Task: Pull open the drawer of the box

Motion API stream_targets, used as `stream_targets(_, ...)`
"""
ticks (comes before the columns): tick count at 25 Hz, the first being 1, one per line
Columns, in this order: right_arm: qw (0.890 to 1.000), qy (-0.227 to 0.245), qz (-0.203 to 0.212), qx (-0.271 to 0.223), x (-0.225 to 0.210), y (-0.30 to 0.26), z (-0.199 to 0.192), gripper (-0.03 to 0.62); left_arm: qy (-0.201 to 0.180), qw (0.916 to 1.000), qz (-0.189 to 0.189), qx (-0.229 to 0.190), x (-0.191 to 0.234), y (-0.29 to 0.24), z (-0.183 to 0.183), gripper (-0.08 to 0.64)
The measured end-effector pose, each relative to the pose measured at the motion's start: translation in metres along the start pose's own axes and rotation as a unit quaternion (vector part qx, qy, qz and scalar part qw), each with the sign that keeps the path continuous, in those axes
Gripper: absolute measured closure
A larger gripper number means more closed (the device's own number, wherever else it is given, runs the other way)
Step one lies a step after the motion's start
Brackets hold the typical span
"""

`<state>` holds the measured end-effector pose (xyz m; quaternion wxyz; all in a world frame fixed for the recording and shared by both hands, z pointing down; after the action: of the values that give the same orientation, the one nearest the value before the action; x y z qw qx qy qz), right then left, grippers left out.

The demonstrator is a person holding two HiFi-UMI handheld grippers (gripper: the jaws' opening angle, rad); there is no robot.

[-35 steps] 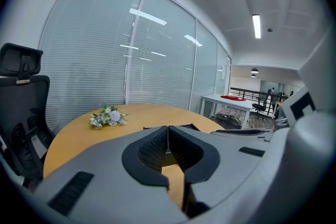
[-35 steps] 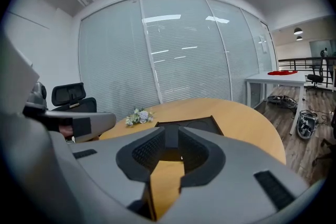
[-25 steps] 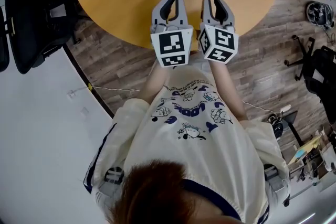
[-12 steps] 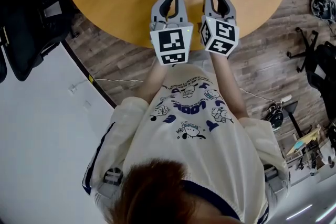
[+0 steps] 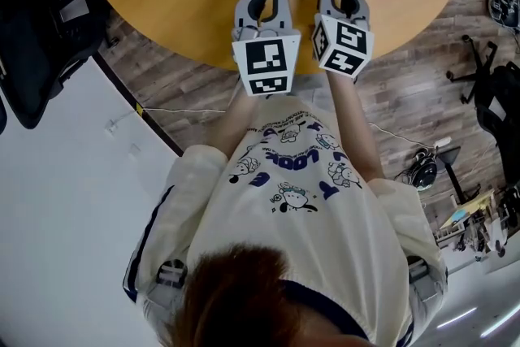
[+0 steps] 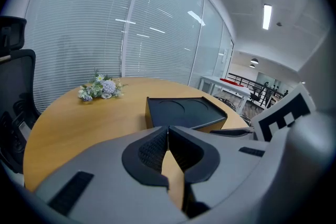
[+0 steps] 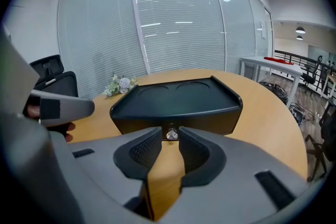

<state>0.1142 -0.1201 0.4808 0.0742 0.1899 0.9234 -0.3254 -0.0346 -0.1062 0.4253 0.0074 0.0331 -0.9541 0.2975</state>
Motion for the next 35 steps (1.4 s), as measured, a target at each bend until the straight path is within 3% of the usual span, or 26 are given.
stream_targets(19, 1.0, 0.004, -0.007, 0.022, -0.009, -0.021, -0.012, 0.474, 0.006, 0.9996, 0.002, 0.026, 0.004, -0.01, -0.016, 0.538)
stream_targets(35, 1.0, 0.016, 0.003, 0.021, -0.008, -0.022, -0.012, 0.503, 0.005, 0.9998, 0.007, 0.02, 0.007, -0.005, -0.014, 0.539)
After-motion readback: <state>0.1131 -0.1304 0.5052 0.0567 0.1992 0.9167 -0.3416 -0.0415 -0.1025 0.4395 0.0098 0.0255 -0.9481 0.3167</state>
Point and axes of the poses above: the fingertips, and each gripper's own axes: y backward along the fingers, x to its left, z out of its top, the point moved 7 cm from there along y, backward along the fingers, and after that the axes turned 12 degrees about z, right-handed, at the moved point
